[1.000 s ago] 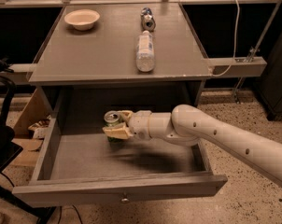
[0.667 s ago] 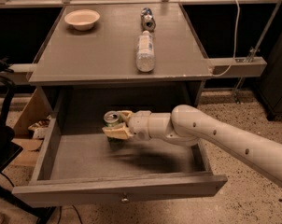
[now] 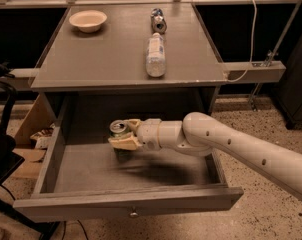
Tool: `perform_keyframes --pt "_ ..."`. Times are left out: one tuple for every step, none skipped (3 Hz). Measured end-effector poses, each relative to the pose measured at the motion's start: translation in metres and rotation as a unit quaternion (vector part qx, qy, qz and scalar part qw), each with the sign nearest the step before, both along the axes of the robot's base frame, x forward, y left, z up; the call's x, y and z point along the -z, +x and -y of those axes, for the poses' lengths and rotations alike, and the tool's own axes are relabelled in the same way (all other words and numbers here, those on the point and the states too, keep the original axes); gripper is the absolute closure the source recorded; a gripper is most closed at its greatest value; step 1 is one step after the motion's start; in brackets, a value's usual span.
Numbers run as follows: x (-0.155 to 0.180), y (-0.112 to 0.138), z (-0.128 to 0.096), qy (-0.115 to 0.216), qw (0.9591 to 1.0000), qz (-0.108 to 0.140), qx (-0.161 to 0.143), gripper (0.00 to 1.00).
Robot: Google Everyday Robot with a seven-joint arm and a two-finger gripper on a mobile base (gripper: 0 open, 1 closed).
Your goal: Place green can into top drawer
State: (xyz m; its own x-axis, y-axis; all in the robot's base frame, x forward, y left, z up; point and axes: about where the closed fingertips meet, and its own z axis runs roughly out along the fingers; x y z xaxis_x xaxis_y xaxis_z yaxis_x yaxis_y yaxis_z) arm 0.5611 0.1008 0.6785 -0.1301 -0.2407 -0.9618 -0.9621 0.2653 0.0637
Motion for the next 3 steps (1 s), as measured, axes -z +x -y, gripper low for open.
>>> perform_keyframes --pt "0.0 0.0 -0.0001 0.0 1.0 0.0 0.0 0.05" --pt "0.0 0.0 -0.0001 0.0 1.0 0.0 0.0 0.0" --pt "-0.0026 0.0001 -0.0003 0.0 1.0 0.003 -0.001 0.0"
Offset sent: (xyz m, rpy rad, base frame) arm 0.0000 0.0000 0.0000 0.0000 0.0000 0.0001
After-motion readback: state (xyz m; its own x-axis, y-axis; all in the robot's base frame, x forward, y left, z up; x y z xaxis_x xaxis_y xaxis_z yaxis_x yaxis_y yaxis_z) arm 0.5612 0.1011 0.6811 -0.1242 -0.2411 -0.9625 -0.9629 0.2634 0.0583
